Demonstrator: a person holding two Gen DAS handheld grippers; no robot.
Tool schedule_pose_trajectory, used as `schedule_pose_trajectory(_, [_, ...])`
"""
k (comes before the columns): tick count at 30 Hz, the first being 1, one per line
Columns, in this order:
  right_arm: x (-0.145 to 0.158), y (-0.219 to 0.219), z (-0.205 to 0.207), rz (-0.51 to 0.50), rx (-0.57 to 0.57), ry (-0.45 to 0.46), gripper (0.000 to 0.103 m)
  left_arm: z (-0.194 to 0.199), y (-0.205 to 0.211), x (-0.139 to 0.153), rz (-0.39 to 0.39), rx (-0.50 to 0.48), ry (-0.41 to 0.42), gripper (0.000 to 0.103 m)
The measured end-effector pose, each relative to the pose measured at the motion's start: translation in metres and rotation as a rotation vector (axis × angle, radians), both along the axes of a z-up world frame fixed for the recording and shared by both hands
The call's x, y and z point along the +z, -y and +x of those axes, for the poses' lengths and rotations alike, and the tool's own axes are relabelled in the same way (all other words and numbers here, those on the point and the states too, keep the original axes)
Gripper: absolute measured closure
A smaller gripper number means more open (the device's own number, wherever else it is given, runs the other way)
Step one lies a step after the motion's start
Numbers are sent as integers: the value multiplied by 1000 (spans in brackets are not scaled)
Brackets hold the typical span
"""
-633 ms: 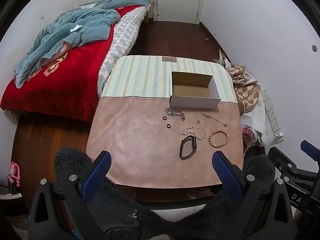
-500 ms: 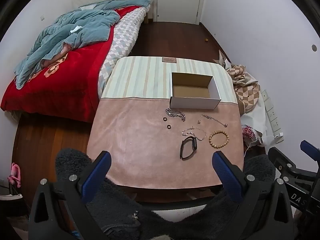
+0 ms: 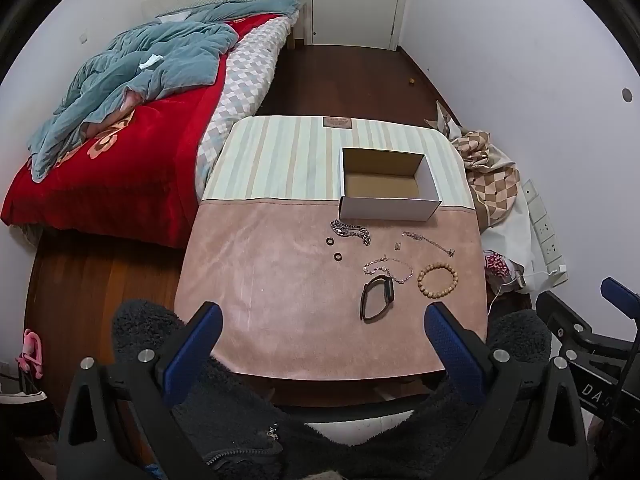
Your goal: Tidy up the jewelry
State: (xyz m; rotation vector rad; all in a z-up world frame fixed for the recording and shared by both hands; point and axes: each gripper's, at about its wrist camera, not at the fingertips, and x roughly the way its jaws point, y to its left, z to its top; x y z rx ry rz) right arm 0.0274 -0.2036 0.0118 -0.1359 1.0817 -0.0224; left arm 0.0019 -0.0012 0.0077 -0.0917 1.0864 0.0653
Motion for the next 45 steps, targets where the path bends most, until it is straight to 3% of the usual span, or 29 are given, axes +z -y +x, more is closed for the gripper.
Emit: schedule_pose_trajectory(45, [13,3,-3,-1,0,27,0,0,1,3,8,-6,9,0])
